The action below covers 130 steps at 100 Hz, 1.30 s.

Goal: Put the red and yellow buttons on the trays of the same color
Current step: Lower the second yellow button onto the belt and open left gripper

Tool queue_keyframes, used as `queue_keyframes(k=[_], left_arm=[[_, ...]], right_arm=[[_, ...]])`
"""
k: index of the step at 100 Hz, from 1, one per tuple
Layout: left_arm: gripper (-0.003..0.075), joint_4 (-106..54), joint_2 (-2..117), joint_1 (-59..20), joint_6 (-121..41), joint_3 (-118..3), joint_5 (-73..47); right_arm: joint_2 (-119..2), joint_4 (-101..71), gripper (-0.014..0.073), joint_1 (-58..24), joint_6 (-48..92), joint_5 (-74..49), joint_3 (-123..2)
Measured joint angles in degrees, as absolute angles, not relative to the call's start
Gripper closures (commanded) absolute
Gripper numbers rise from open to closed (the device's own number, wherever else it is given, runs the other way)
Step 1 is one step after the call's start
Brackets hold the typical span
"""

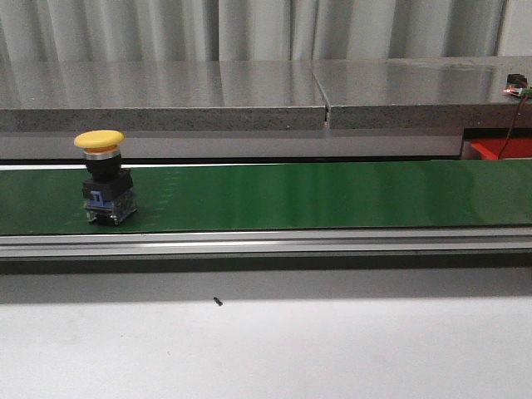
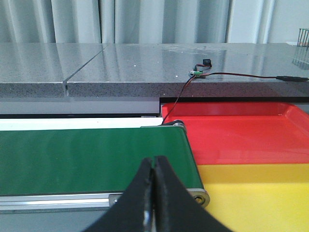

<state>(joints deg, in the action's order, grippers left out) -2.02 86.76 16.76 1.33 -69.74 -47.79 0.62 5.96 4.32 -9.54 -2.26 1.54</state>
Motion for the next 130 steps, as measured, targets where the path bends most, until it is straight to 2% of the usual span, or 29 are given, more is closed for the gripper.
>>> queue_keyframes(k=[29,39,51,56,61,76,88,97,119,130], left_arm=[[0.0515,-2.35,92.57,14.56,1.33,-69.85,-47.79],[0.0433,-2.70,92.71,14.56,1.33,-69.85,-47.67],[0.0248,-3.07,92.71,14.56,1.33,-69.85,-47.67],[0.0198,-3.37,92.71,14.56,1.03,-69.85,-47.56],[0.0178,-4.16,92.71,14.56,0.00,-69.85,-47.56],[0.0191,-8.08,92.56,14.56,-2.84,-69.85,-47.56],[0.0239,-9.10,90.14,13.81,-4.83,-69.85,-47.56],[0.0337,-9.24,87.11,12.12,-5.46,-69.85,-47.66],[0.0734,-9.71,79.30,5.60,-7.37,-69.44,-49.46],[0.0741,-9.58,75.96,2.86,-7.61,-68.36,-50.73]], right_arm=[[0.62,5.96,0.0660,4.32,-9.54,-2.26,1.54],[0.62,5.96,0.0660,4.32,-9.54,-2.26,1.54],[0.62,5.96,0.0660,4.32,-9.54,-2.26,1.54],[0.62,5.96,0.0660,4.32,-9.54,-2.26,1.54],[0.62,5.96,0.0660,4.32,-9.54,-2.26,1.54],[0.62,5.96,0.0660,4.32,-9.54,-2.26,1.54],[0.62,5.96,0.0660,4.32,-9.54,-2.26,1.54],[0.62,5.96,0.0660,4.32,-9.54,-2.26,1.54],[0.62,5.96,0.0660,4.32,-9.54,-2.26,1.54],[0.62,5.96,0.0660,4.32,-9.54,-2.26,1.54]])
